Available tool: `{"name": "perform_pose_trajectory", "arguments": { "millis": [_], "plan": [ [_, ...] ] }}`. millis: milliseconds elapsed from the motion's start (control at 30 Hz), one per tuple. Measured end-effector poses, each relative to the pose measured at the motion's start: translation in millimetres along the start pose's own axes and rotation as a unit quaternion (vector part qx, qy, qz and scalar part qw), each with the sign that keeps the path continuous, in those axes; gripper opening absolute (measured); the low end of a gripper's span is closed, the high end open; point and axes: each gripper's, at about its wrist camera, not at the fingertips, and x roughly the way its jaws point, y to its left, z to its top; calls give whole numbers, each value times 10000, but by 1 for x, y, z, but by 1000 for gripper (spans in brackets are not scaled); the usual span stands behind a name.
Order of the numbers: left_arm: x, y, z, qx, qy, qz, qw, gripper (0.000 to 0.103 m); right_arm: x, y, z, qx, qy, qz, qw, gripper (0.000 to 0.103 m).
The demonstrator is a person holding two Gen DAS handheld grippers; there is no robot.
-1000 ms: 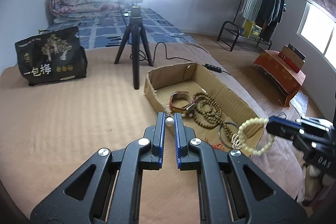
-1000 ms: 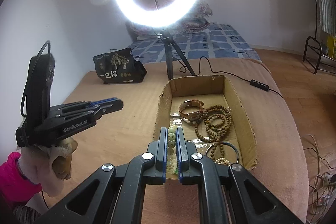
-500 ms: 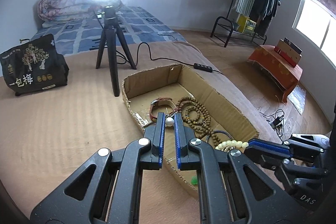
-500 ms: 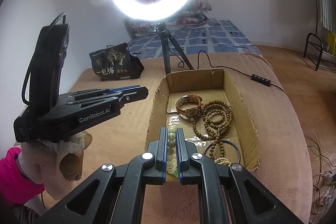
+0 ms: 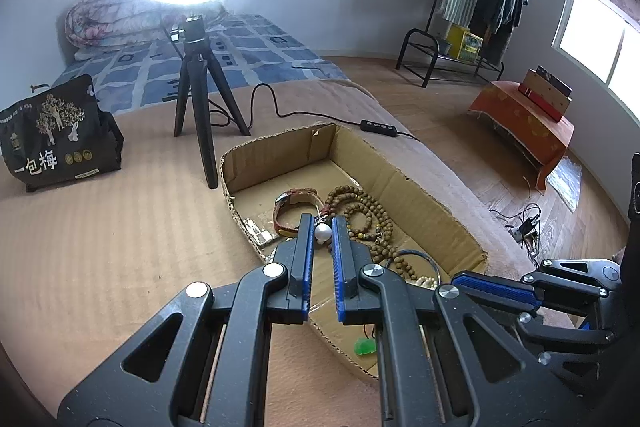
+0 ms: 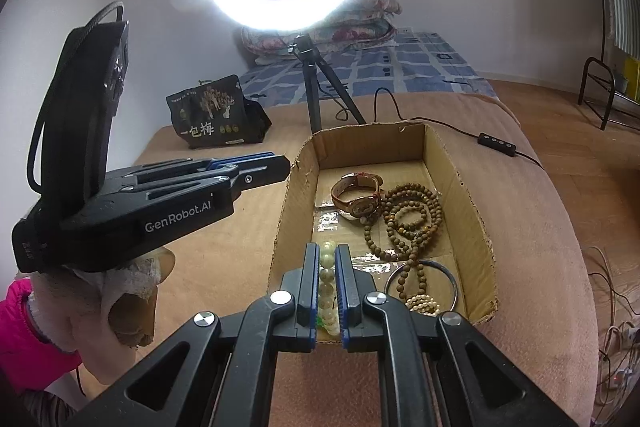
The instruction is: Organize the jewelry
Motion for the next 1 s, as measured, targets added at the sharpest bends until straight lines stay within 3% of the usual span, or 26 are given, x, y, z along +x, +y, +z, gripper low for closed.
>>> {"name": "perform_pose_trajectory", "arguments": {
  "millis": [100,200,333,367,467,533,767,900,1000],
  "plan": [
    [-1,-1,0,11,-6,2,10000,7,-2,0,0,5,-52,-51,10000,33],
    [-1,-1,1,22,-5,59,10000,7,-3,1,0,-31,-59,-112,9999,35],
    [-2,0,1,14,12,105,9999,7,-5,1,-2,-71,-93,-252,9996,54],
    [-3,0,1,14,10,105,9999,11,-6,0,-3,-57,-105,-275,9996,55],
    [-8,0,0,22,-78,109,9999,46,-7,-2,-4,-11,-112,-380,9992,68],
    [-15,-2,0,51,-195,175,9996,48,-10,-3,-5,34,-150,-481,9987,81],
    [-30,-2,3,93,-260,277,9992,48,-19,-4,-7,112,-190,-654,9976,90],
    [-42,-4,2,134,-304,314,9990,48,-29,1,-9,62,-272,-837,9961,101],
    [-53,-4,1,132,-356,358,9986,52,-36,5,-9,8,-303,-934,9952,101]
  ]
}}
